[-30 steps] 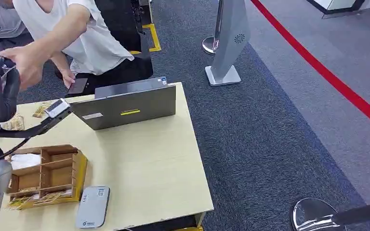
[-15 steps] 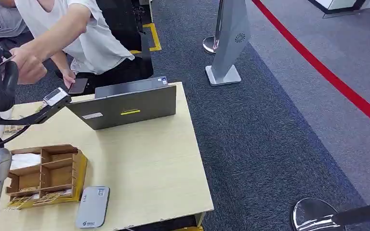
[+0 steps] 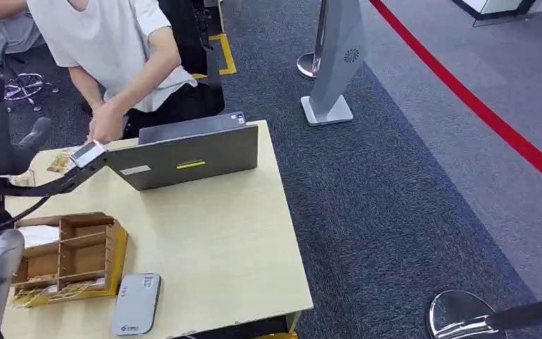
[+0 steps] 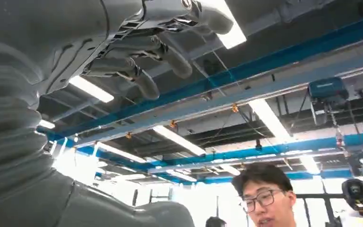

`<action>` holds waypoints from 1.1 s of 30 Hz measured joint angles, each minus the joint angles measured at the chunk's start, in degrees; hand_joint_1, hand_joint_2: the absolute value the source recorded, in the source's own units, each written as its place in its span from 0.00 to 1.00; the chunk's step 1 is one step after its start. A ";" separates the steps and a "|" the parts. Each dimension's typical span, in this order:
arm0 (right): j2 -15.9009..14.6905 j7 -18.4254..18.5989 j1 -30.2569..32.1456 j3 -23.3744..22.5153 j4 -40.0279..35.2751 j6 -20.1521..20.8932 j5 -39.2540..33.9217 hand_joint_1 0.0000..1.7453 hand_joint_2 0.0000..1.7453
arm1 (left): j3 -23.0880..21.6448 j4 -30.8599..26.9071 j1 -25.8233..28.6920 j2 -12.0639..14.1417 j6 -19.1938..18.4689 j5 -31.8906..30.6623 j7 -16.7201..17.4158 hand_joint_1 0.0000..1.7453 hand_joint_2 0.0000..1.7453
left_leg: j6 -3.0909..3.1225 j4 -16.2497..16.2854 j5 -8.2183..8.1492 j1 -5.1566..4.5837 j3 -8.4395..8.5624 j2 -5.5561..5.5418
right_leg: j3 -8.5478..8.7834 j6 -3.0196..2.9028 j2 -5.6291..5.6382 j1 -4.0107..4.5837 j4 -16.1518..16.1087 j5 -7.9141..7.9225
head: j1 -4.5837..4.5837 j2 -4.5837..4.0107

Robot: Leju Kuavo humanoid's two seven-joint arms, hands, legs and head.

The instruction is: Pass the card to the sensor for recognition and then transmit it.

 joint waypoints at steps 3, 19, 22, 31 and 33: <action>0.33 0.57 0.03 -0.02 -0.63 1.07 -0.20 0.00 1.00 | -0.11 -3.88 2.30 0.59 -7.10 5.02 -1.78 0.00 1.00 | 0.00 -0.01 0.00 0.00 -0.02 0.01 | 0.00 0.00 0.01 0.00 0.00 0.00 | 0.04 -0.02; 4.11 1.93 0.32 -6.34 -9.40 7.65 -0.59 0.00 1.00 | -1.49 -16.88 30.08 16.29 -12.51 18.24 -4.48 0.00 1.00 | -0.05 -0.09 -0.05 0.01 -0.14 0.33 | -0.26 -0.04 0.31 0.01 0.01 -0.08 | 0.02 0.00; 4.35 1.86 0.22 -7.23 -9.99 7.63 -0.35 0.00 1.00 | -1.49 -16.88 33.18 17.49 -12.97 19.00 -4.48 0.00 1.00 | -0.05 -0.09 -0.05 0.01 -0.19 0.28 | -0.25 -0.03 0.23 0.00 0.01 -0.08 | 0.04 0.00; 4.85 1.79 -0.02 -8.68 -10.97 7.58 -0.11 0.00 1.00 | -1.33 -16.31 38.52 18.14 -13.98 20.44 -3.28 0.00 1.00 | -0.04 -0.07 -0.04 0.01 -0.18 0.27 | -0.25 -0.02 0.21 0.00 0.01 -0.06 | 0.02 0.00; 4.98 1.93 -0.03 -9.05 -11.21 7.67 -0.07 0.00 1.00 | -1.18 -15.94 39.59 18.08 -13.85 20.72 -2.69 0.00 1.00 | -0.05 -0.07 -0.04 0.01 -0.19 0.27 | -0.25 -0.03 0.21 0.00 0.01 -0.07 | 0.02 -0.02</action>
